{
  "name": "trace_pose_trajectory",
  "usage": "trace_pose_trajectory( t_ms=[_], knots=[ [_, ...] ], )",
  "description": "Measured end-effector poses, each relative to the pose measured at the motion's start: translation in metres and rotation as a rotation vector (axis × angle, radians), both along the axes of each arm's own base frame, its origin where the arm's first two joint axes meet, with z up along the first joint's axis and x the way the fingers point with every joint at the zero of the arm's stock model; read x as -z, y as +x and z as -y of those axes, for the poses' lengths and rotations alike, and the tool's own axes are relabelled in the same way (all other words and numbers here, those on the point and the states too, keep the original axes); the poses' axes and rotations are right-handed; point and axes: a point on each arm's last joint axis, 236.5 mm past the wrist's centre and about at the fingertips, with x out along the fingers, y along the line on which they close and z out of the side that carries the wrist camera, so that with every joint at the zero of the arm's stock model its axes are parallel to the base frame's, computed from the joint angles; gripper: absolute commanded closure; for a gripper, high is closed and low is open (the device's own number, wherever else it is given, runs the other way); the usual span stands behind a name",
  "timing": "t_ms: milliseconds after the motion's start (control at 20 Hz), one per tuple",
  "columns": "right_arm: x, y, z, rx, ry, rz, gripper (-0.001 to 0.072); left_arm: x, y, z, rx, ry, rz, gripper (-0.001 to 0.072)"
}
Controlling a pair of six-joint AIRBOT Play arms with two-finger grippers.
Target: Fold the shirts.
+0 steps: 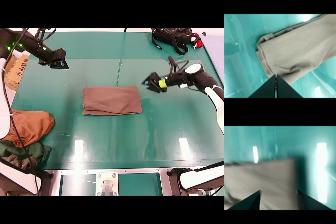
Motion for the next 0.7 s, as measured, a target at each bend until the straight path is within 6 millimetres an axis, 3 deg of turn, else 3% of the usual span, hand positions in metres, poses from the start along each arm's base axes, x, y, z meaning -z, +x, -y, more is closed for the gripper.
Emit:
trace_pose_trajectory(
  t_ms=[150, 300, 350, 400, 450, 600, 700],
  knots=[
    [0.033, -0.017, -0.007, -0.041, 0.035, -0.084, 0.0198, 0.0, -0.001, 0.0, -0.001, 0.0, -0.005, 0.0681],
    [0.05, -0.03, -0.043, -0.105, 0.097, -0.132, 0.0223, 0.001, -0.002, 0.0, -0.008, -0.001, -0.014, 0.068],
    [0.053, -0.035, -0.057, -0.134, 0.116, -0.143, 0.0352, 0.001, -0.002, 0.0, -0.009, -0.001, -0.016, 0.068],
    [0.057, -0.038, -0.067, -0.162, 0.118, -0.144, 0.0623, 0.001, -0.003, 0.0, -0.011, -0.001, -0.02, 0.0681],
    [0.059, -0.04, -0.074, -0.184, 0.115, -0.143, 0.0696, 0.001, -0.003, 0.0, -0.01, -0.001, -0.023, 0.068],
    [0.041, -0.028, -0.084, -0.212, 0.137, -0.09, 0.0698, 0.002, -0.007, 0.0, -0.006, 0.0, -0.037, 0.068],
    [0.014, -0.012, -0.072, -0.189, 0.149, -0.03, 0.0698, 0.003, -0.01, 0.0, 0.0, 0.002, -0.049, 0.068]
  ],
)
